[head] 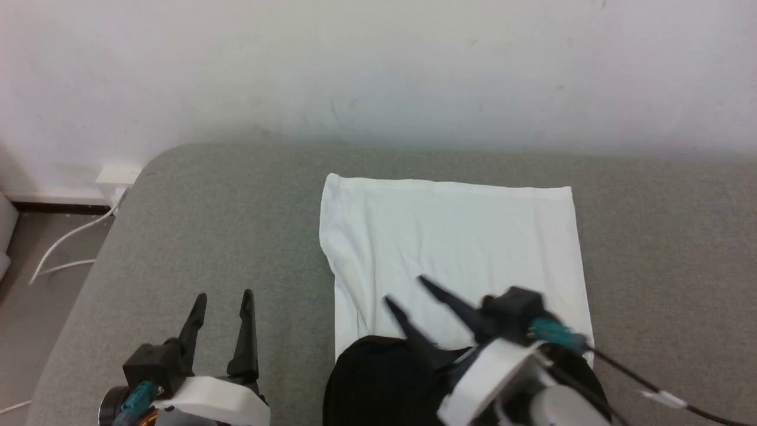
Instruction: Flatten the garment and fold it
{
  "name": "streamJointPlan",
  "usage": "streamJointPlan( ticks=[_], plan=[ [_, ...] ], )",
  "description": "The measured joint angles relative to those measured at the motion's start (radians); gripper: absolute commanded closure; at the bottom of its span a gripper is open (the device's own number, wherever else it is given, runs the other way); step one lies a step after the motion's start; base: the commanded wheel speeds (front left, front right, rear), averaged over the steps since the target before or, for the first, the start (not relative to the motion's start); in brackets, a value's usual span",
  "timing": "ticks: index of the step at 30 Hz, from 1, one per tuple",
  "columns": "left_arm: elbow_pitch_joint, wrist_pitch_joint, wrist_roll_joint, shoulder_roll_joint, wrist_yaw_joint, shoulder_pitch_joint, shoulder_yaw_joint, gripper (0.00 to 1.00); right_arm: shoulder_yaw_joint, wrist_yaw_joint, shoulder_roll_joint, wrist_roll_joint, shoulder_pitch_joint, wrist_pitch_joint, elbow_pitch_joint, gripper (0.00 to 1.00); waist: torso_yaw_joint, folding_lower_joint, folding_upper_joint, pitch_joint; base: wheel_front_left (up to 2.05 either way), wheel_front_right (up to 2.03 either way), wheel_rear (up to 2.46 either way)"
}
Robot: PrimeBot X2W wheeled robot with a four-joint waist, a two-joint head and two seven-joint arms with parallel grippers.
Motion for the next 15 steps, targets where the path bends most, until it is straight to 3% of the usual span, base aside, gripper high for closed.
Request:
streamJointPlan(
  ticks=[6,10,15],
  plan=[
    [-0.005,0.0,0.0,0.001,0.018,0.008,0.013,0.0,-0.295,0.0,-0.007,-0.133,0.098,-0.01,-0.142,0.0,-0.019,0.0,0.0,-0.012,0.0,0.0,0.0],
    [-0.012,-0.001,-0.001,0.007,0.027,0.01,0.023,0.0,-0.484,0.0,-0.008,-0.206,0.181,0.04,-0.232,0.0,-0.03,-0.0001,0.0,-0.009,0.0,0.0,0.0],
    [-0.02,-0.002,-0.008,0.024,0.035,0.006,0.042,0.0,-0.615,0.0,-0.006,-0.241,0.261,0.112,-0.333,0.0,-0.044,-0.0001,0.0,0.01,0.0,0.0,0.0]
  ],
)
